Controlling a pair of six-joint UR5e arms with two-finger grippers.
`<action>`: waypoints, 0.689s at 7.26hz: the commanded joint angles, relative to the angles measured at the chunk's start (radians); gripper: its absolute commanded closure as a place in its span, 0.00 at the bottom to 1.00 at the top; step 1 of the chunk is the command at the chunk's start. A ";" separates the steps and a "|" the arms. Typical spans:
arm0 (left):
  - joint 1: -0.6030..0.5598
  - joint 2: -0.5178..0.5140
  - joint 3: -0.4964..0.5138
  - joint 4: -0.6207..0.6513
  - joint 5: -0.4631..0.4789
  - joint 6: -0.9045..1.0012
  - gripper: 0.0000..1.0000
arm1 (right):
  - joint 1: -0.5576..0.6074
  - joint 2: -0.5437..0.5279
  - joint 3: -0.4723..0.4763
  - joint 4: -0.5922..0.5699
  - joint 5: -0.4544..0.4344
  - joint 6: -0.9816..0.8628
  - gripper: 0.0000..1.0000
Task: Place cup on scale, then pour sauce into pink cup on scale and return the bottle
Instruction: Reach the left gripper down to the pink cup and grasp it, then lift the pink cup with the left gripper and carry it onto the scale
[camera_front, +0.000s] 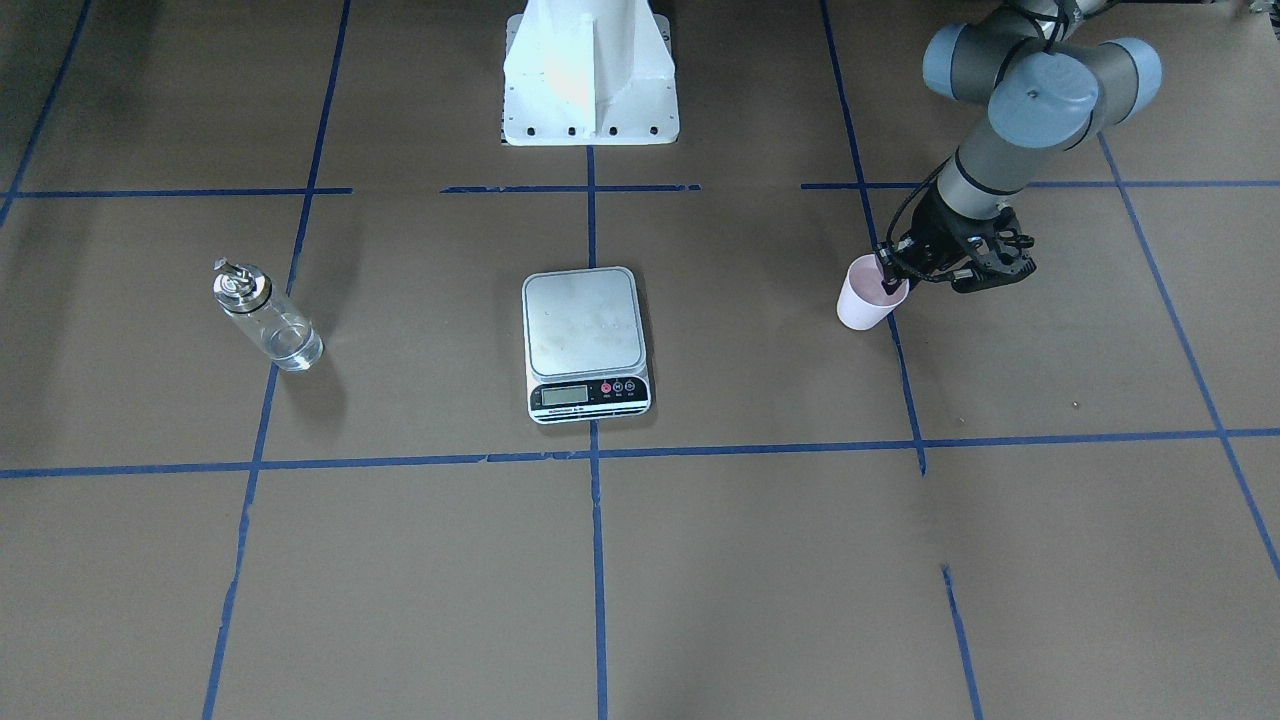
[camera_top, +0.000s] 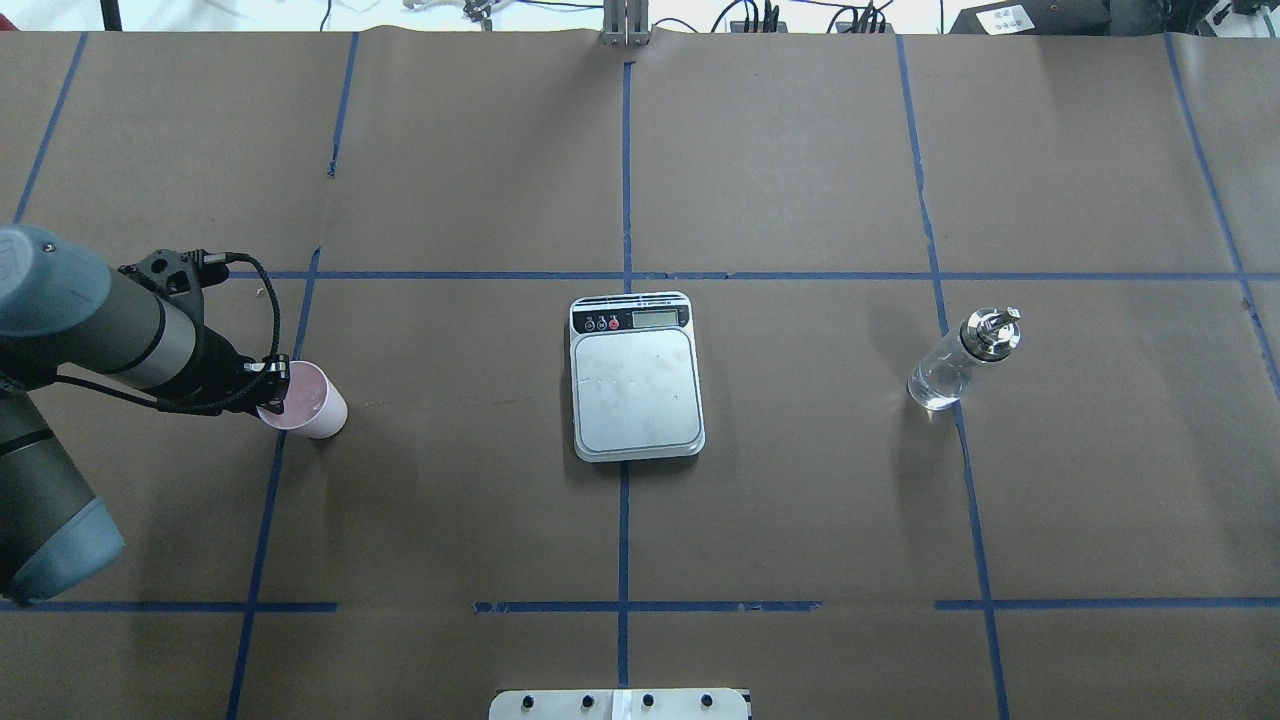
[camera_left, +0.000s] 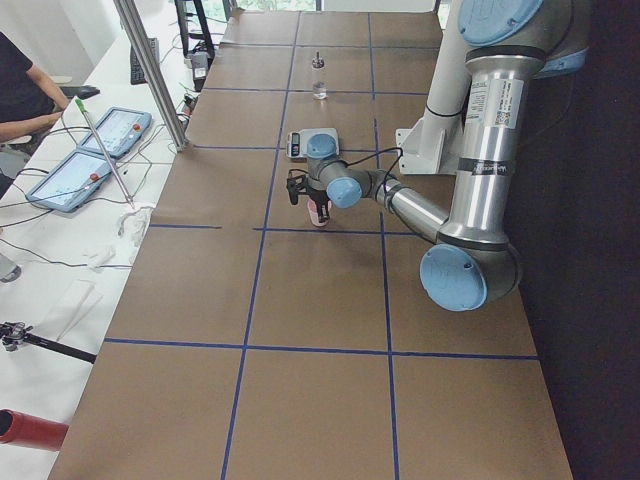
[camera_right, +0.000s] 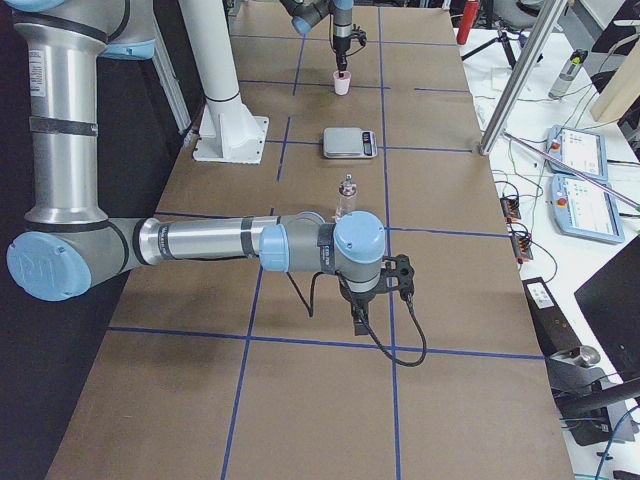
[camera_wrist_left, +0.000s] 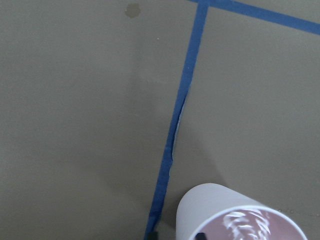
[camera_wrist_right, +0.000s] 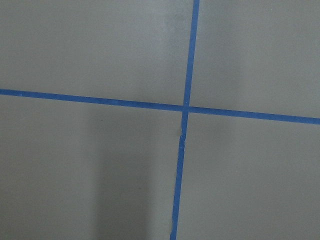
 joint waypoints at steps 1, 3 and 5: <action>-0.002 0.002 -0.027 0.011 -0.004 -0.008 1.00 | 0.000 0.001 0.000 -0.001 0.002 0.000 0.00; -0.004 -0.007 -0.152 0.182 -0.009 -0.003 1.00 | 0.000 -0.001 0.002 -0.001 0.002 0.000 0.00; -0.008 -0.192 -0.209 0.430 -0.009 -0.008 1.00 | 0.000 -0.018 -0.001 0.050 -0.006 -0.008 0.00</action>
